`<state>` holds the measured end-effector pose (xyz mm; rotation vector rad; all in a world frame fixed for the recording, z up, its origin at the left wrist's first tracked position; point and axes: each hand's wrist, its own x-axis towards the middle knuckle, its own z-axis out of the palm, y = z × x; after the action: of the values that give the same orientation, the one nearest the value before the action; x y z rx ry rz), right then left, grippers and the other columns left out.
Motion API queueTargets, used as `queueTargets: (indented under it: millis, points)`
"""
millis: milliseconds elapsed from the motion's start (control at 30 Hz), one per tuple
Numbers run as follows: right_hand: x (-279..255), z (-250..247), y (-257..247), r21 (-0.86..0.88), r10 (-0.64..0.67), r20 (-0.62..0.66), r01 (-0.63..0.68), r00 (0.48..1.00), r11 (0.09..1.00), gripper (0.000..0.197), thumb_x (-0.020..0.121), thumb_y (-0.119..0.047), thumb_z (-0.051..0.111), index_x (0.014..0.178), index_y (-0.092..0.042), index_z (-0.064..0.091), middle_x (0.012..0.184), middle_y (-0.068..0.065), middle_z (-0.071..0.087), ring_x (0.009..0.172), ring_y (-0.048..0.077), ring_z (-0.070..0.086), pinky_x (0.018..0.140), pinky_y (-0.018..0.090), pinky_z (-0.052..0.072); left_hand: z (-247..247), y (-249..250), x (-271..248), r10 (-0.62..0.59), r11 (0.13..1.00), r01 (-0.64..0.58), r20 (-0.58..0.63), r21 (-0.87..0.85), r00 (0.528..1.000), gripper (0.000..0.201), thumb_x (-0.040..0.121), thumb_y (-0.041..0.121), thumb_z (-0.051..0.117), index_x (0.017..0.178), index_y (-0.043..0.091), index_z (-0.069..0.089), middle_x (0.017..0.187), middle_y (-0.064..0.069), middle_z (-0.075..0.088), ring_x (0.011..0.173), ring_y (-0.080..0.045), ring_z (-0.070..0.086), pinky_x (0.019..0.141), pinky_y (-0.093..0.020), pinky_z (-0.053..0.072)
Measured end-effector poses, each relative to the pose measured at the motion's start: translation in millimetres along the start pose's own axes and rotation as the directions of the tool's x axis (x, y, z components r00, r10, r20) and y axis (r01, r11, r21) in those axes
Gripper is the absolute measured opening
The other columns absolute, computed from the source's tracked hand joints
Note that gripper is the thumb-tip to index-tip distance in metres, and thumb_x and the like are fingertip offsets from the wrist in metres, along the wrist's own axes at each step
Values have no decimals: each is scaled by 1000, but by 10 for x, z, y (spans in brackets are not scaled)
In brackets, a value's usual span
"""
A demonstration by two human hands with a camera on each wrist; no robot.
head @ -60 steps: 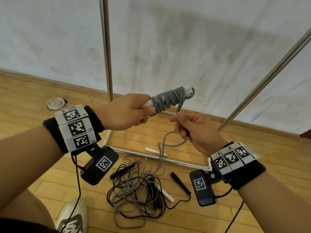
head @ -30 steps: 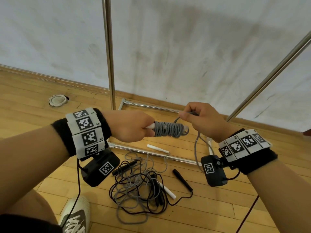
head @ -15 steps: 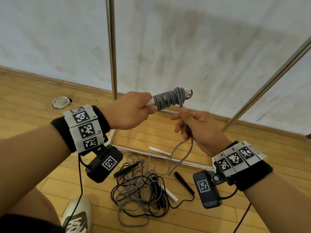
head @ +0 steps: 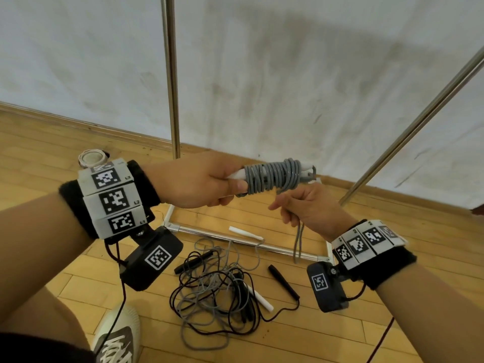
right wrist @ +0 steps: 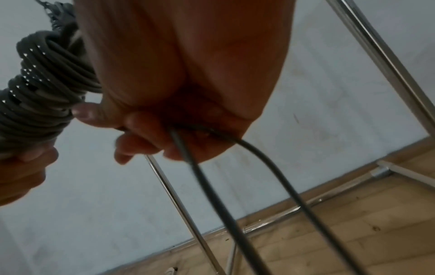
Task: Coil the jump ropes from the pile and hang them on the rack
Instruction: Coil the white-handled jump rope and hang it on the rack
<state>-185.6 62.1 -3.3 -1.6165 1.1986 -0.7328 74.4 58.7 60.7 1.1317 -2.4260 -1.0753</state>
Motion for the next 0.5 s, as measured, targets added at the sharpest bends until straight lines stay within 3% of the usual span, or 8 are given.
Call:
queueTargets:
  millis: [67, 133, 167, 233, 333, 433, 500]
  points:
    - [4, -12, 36, -110, -31, 28, 34, 999, 993, 37, 79, -54, 69, 87, -19, 77, 69, -4, 70, 61, 14, 63, 63, 32, 57, 14, 5, -27, -22, 1000, 21, 44, 18, 999, 20, 102, 30, 48, 83, 32, 54, 66, 7, 61, 56, -6, 56, 58, -26, 48]
    - [29, -37, 50, -174, -54, 30, 59, 998, 983, 7, 89, -31, 70, 89, -25, 74, 78, -2, 73, 72, 15, 71, 74, 36, 60, 35, 12, -45, -36, 999, 34, 90, 24, 995, 21, 102, 30, 47, 83, 24, 54, 67, 6, 61, 57, -9, 55, 59, -28, 48]
    - [36, -63, 51, -222, -49, 24, 53, 999, 974, 7, 91, -22, 68, 86, -25, 73, 80, -2, 74, 74, 14, 72, 75, 33, 59, 50, 17, -48, -33, 999, 31, 114, 18, 993, 22, 102, 29, 47, 82, 23, 53, 67, 6, 60, 57, -10, 55, 60, -29, 48]
    - [38, -105, 42, -346, -58, 28, 64, 998, 936, 22, 91, -15, 64, 75, -28, 70, 71, -6, 72, 66, 9, 70, 70, 21, 51, 78, 40, -50, -24, 1000, 22, 146, 14, 989, 26, 103, 28, 48, 77, 27, 51, 64, 10, 58, 55, -8, 52, 59, -24, 46]
    - [35, -169, 33, -395, -98, 78, 121, 992, 910, 36, 85, -5, 71, 64, -34, 66, 58, -5, 66, 52, 6, 60, 52, 19, 47, 120, 55, -32, -37, 997, 26, 177, 68, 984, 30, 103, 27, 48, 72, 28, 50, 57, 15, 55, 51, -2, 47, 55, -14, 41]
    - [69, -204, 23, -468, -91, -4, 79, 996, 880, 18, 79, -20, 79, 69, -15, 65, 64, 4, 67, 54, 9, 54, 51, 21, 43, 187, 43, 5, -85, 984, 45, 236, 172, 968, 26, 102, 32, 49, 77, 26, 52, 63, 12, 56, 54, -3, 48, 55, -17, 40]
    - [92, -217, 1, -463, -61, -48, 32, 997, 886, 26, 78, -32, 79, 72, -15, 62, 61, -4, 63, 52, 7, 49, 48, 21, 42, 249, 24, 37, -124, 962, 50, 265, 268, 956, 23, 101, 35, 49, 81, 25, 51, 70, 7, 59, 58, -7, 51, 57, -25, 44]
